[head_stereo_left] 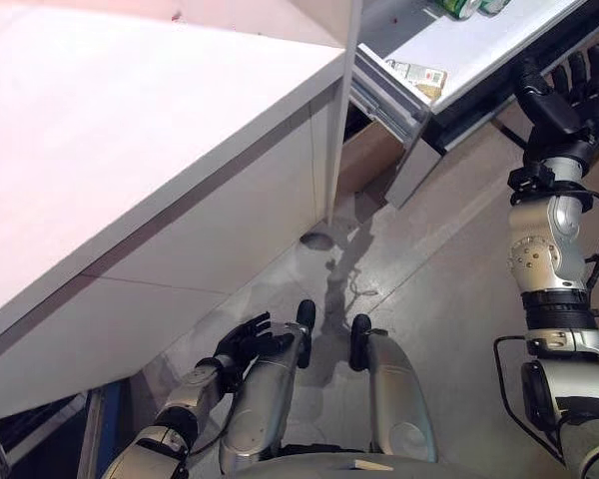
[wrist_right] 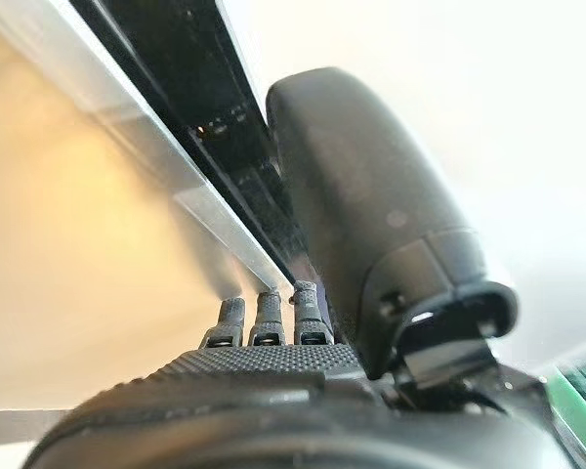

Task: Put drinks into fridge and close the fridge

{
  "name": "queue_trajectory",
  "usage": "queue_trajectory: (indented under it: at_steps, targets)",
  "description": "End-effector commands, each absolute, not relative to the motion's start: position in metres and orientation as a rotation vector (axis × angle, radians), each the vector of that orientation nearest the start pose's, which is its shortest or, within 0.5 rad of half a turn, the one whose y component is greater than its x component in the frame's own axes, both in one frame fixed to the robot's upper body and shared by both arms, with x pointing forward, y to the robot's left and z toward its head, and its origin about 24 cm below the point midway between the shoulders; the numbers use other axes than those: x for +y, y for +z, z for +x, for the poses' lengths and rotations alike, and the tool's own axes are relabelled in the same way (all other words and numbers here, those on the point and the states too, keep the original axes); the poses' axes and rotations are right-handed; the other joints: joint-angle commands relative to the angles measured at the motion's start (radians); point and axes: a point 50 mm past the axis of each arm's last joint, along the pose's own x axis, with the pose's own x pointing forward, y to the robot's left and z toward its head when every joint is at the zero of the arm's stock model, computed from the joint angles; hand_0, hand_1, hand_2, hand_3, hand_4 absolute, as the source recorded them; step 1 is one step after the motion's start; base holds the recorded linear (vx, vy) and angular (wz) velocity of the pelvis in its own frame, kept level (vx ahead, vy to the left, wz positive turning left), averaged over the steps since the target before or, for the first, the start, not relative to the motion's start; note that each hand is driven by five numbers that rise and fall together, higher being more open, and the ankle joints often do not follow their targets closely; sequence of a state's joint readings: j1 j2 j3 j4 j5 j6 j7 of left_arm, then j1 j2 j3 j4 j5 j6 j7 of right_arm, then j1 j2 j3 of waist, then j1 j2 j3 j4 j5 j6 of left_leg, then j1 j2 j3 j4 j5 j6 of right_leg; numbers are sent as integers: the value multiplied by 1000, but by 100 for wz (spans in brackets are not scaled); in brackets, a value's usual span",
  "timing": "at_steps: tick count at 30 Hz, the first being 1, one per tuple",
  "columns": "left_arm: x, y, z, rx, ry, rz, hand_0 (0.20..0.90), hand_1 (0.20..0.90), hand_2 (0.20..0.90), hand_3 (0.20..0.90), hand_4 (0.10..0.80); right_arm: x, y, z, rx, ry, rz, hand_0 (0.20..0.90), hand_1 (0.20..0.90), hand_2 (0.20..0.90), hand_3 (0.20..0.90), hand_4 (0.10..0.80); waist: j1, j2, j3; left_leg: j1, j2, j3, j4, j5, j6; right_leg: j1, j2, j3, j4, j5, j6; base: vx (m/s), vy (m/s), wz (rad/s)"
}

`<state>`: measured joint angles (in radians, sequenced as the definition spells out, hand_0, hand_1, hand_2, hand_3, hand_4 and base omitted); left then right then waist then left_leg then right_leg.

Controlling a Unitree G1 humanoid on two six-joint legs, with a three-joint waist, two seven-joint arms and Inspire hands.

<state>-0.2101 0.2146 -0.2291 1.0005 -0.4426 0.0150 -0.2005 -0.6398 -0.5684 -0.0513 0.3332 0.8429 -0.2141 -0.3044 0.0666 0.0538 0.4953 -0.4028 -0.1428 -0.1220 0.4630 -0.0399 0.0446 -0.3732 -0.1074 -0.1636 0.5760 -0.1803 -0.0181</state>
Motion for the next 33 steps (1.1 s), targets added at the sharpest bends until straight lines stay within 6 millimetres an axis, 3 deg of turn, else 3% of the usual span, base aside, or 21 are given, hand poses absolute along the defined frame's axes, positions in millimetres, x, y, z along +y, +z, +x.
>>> queue_trajectory:
  at_steps: [1,5,11,20,26,28,29,33]
  targets:
    - [223,-141,142,1036,-66,-22,900,900,900,900,800,-188,300,338,-817,166,237,900,900,900,900,800,126,-34,-44,98,-20,1,-16,-116,43,81,1,-21,18,-37,-16,55,-16,24]
    - [231,-144,131,1069,-41,-2,900,900,900,900,800,-194,305,332,-888,55,212,900,900,900,900,800,132,-38,-72,157,-12,-10,-82,-102,42,140,-8,-27,-45,-24,2,58,-8,29]
    - [234,-148,116,1106,-40,11,900,900,900,900,800,-207,300,318,-941,-74,338,900,900,900,900,800,110,-49,-128,232,0,-5,-148,-95,46,216,-7,-14,-147,5,23,62,-13,13]
    - [233,-152,104,1159,-42,17,900,900,900,900,800,-245,263,295,-929,-349,309,900,900,900,900,800,26,-67,-241,353,33,45,-272,-91,40,308,34,48,-305,47,44,39,-43,-18]
    - [226,-153,105,1152,-43,-11,900,900,900,900,800,-270,210,291,-743,-400,207,900,900,900,900,800,-26,-75,-299,400,54,91,-332,-81,25,346,61,74,-387,72,49,12,-54,-28]
    - [223,-154,104,1149,-42,-23,900,900,900,900,800,-285,181,286,-637,-419,215,900,900,900,900,800,-39,-77,-316,413,60,105,-352,-78,21,357,68,77,-412,80,51,-8,-59,-33]
    - [220,-155,103,1148,-43,-29,900,900,900,900,800,-295,154,282,-533,-432,214,900,900,900,900,800,-49,-79,-328,424,66,119,-370,-72,16,366,73,76,-432,87,52,-16,-74,-23]
    - [218,-155,100,1158,-34,-32,900,900,900,900,800,-304,82,271,-216,-431,226,900,900,900,900,800,-68,-80,-351,446,81,147,-412,-56,4,383,82,70,-469,100,54,-36,-52,-21]
